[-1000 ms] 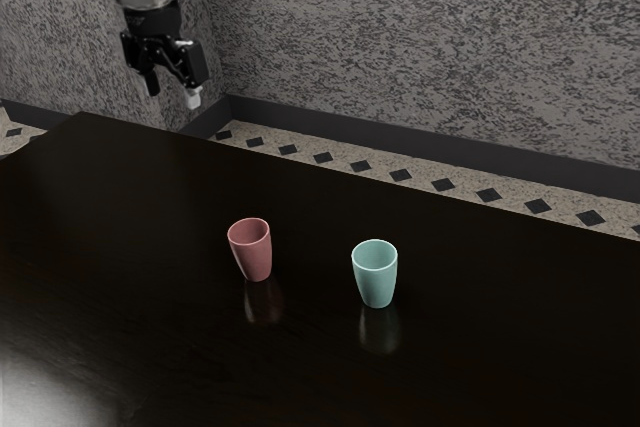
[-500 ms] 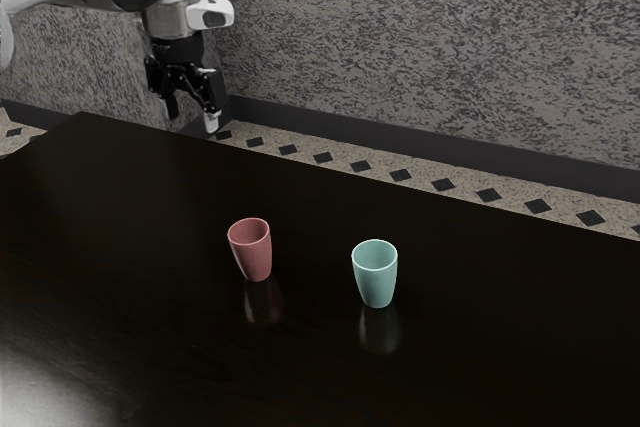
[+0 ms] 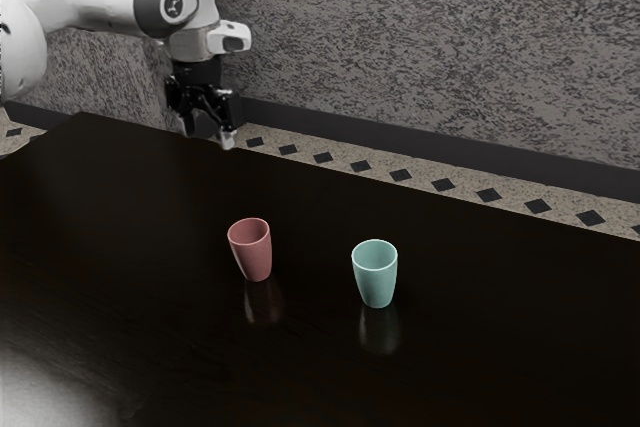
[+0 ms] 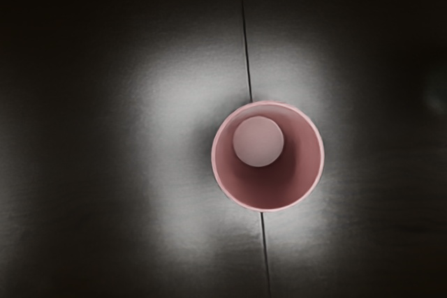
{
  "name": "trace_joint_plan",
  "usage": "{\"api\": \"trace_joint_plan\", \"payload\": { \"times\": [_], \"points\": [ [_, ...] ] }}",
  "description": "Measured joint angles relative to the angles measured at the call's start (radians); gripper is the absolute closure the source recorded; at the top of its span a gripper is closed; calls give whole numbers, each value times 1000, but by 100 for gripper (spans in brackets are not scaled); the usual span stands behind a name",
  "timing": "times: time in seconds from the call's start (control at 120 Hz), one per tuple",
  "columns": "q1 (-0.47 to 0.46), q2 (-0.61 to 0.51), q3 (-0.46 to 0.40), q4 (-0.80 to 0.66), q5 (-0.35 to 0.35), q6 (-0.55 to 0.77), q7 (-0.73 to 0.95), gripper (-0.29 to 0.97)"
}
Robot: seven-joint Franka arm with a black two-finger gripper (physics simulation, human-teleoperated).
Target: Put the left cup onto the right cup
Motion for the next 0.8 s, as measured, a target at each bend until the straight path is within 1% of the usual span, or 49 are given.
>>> {"api": "trace_joint_plan", "payload": {
  "times": [0.542, 0.8],
  "points": [
    [-12, 4, 3, -65, -13, 85, -12, 2],
    [-44, 3, 5, -99, -15, 119, -23, 2]
  ]
}}
